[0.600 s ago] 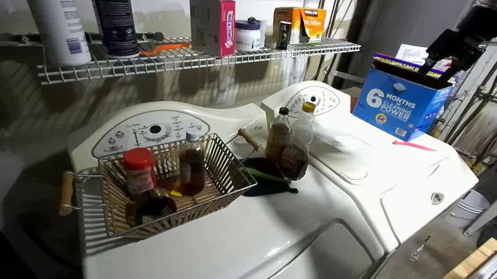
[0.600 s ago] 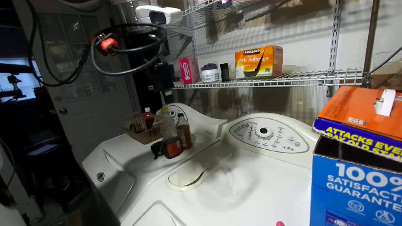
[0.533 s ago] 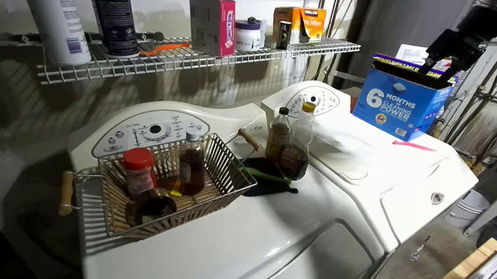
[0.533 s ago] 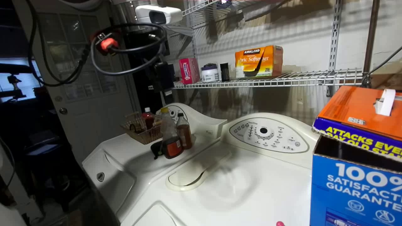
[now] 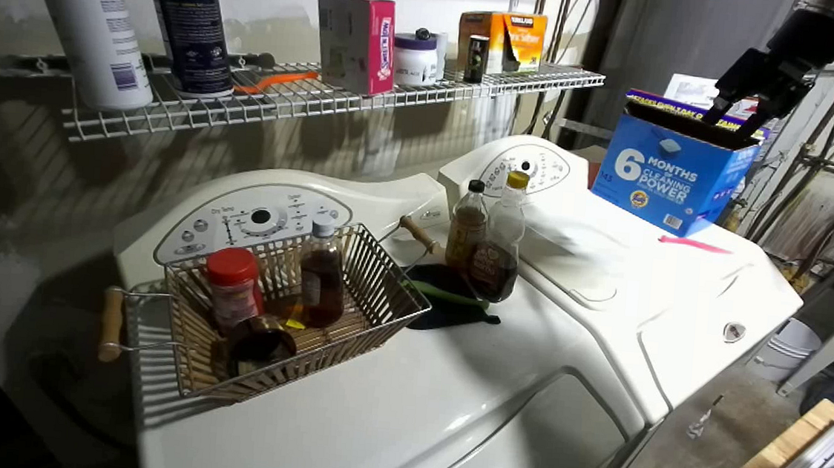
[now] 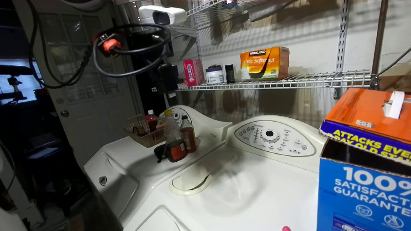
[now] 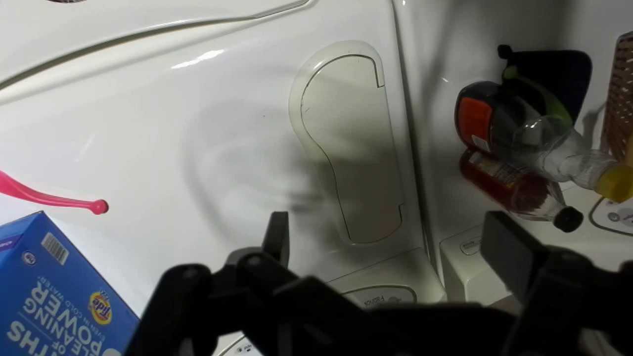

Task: Put the bottle inside the metal basket

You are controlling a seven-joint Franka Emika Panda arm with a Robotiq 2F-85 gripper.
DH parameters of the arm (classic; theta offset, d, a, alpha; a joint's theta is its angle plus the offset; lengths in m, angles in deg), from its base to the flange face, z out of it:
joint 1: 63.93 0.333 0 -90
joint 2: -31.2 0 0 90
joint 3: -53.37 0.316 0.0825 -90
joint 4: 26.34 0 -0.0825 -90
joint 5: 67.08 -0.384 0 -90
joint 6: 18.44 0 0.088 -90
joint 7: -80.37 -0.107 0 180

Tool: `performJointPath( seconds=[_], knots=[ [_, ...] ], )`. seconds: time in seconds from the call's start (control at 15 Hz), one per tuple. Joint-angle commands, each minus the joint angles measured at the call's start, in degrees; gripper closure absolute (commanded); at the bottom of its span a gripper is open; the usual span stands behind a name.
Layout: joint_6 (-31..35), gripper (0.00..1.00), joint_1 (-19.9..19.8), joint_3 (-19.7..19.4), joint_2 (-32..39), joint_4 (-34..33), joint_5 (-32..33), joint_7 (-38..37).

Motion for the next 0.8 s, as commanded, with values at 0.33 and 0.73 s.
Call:
performJointPath(
  seconds=[0.33,0.73],
  knots=[
    [4.7,0.00,3.9,12.5,0.9,1.9,0.4,-0.4],
    [11.3,0.00,10.2,15.7,7.7,0.2,-1.8,2.2]
  ],
)
